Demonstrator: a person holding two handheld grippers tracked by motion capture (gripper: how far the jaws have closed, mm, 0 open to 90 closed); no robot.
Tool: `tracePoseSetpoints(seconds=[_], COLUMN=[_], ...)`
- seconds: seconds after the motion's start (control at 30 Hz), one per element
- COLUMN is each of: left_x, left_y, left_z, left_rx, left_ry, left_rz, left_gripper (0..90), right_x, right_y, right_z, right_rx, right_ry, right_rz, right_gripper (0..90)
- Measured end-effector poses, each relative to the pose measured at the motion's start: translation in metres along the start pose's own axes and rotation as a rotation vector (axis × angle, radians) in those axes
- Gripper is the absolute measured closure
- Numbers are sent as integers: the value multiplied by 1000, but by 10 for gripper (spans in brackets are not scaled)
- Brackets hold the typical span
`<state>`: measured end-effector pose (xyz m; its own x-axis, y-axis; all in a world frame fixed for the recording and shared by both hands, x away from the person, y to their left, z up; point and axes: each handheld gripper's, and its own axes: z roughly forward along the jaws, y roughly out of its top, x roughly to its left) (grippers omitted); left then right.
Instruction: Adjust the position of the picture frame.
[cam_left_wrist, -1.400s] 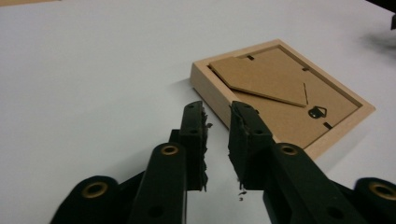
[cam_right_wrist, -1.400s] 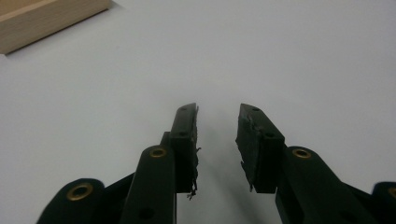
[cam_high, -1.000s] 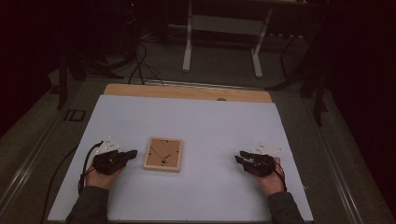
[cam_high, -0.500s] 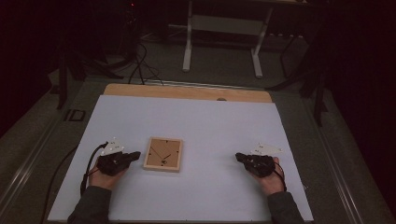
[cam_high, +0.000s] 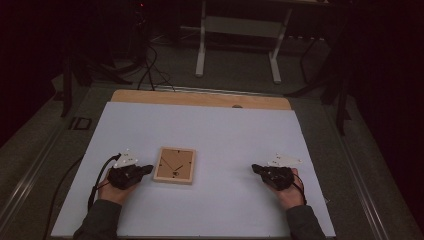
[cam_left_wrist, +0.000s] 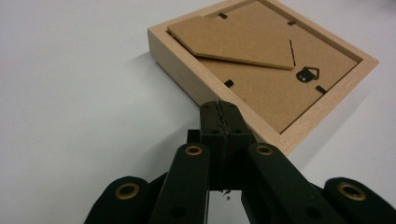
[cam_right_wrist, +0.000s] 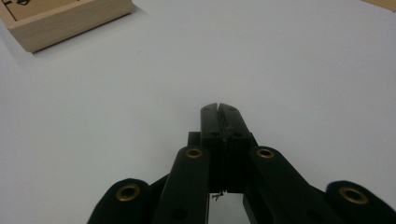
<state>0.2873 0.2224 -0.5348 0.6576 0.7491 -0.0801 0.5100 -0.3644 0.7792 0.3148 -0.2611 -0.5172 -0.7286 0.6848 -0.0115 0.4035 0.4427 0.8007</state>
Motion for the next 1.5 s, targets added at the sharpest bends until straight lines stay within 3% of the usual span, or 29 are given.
tracePoseSetpoints(seconds=[0.67,0.9,1.03,1.1,1.13,1.5], left_x=[-5,-11,-24,-24,-30,-56], left_y=[-2,-1,1,1,2,9], left_z=[7,9,12,12,14,26], left_rx=[46,50,55,55,53,55], left_ry=[-4,-26,-69,-69,-88,-145], left_rz=[23,56,86,86,97,171], left_gripper=[900,900,900,900,900,900], right_x=[1,1,0,0,0,1], right_y=[0,0,0,0,0,1], right_z=[0,1,1,1,1,3], right_rx=[1,1,0,1,1,5], right_ry=[9,13,12,13,13,18], right_rz=[-7,-10,-11,-11,-11,-10], right_gripper=[892,892,892,892,892,892])
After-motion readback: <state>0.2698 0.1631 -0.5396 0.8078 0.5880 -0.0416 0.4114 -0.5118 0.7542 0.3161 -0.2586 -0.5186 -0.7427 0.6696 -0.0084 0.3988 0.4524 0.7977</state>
